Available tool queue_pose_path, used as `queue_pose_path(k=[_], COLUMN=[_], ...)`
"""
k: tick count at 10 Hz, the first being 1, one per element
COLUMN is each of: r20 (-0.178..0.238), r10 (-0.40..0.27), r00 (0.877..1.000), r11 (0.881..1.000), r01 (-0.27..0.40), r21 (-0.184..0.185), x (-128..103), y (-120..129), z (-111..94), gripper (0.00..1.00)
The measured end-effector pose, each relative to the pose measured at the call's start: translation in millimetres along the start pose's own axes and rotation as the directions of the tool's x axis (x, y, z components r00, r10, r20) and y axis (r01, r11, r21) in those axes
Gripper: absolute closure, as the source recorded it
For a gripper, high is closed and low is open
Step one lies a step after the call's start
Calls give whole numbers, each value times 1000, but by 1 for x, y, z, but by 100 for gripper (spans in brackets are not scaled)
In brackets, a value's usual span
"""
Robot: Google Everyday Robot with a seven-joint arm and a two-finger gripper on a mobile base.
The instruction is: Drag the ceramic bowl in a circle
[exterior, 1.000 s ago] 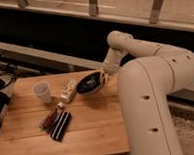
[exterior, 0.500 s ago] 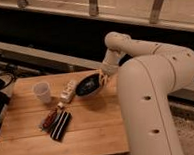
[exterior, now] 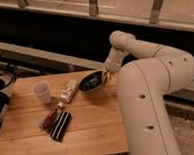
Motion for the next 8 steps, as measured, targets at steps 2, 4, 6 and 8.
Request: queue_pose_path(k=[2,4,6,8], r20=[0,5,8,5], r10=[75,167,208,174], r00=[997,986,978,985], r11=[997,982,972,981], r01=[-75,-166,-206,-173], r21=[-31,-87,-112,-85], x=[-21,-36,-33,-24], y=[-14,-46,-67,-68], z=[1,-5,-12,-8], gripper=[90,90,90,90])
